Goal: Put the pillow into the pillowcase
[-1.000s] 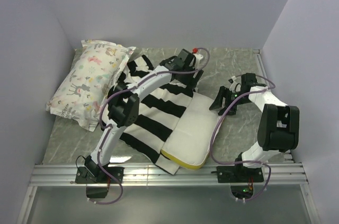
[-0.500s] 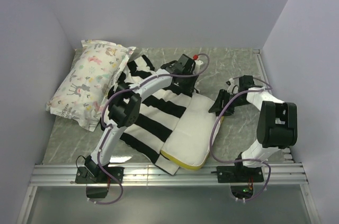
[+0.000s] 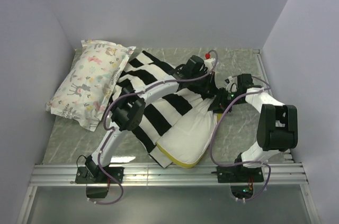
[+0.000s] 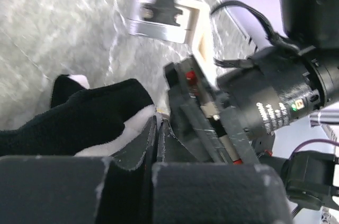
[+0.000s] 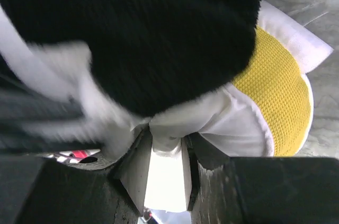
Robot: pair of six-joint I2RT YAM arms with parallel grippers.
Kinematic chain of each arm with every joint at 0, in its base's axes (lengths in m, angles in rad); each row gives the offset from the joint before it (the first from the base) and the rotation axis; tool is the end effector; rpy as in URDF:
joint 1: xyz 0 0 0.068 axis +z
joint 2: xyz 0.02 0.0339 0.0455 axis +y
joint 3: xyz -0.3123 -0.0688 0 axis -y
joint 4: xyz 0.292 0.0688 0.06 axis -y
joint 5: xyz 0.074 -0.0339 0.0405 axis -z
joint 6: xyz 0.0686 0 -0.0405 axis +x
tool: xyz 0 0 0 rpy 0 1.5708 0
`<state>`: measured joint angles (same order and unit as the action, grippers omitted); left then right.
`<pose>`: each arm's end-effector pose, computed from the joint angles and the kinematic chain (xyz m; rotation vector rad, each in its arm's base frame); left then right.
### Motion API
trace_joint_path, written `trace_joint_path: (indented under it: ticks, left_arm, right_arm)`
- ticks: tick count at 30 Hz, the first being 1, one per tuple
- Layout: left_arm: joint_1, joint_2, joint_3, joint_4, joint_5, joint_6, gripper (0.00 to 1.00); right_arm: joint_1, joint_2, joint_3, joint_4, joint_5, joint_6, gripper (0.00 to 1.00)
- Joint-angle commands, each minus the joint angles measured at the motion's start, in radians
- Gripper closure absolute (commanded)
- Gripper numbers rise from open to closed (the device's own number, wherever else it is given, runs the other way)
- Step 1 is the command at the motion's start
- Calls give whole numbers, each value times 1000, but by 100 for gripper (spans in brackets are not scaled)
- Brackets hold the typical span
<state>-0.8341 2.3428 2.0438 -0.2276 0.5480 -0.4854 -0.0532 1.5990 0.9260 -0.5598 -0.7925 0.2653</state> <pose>0.4097 -0.5048 0.2420 0.7616 2.1901 -1.3156 0.3372 0.0310 0.1753 0.2349 2.6629 1.1575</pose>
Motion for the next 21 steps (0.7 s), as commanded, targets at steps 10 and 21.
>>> trace_joint_path:
  ticks: [10,21]
  left_arm:
    - [255,-397,-188,-188,0,268,25]
    - [552,-855,-595,-456,-305,663,17]
  right_arm:
    - [1,-236,117,-110,134,-196,28]
    - [505,-455,96,-91,504,-313,13]
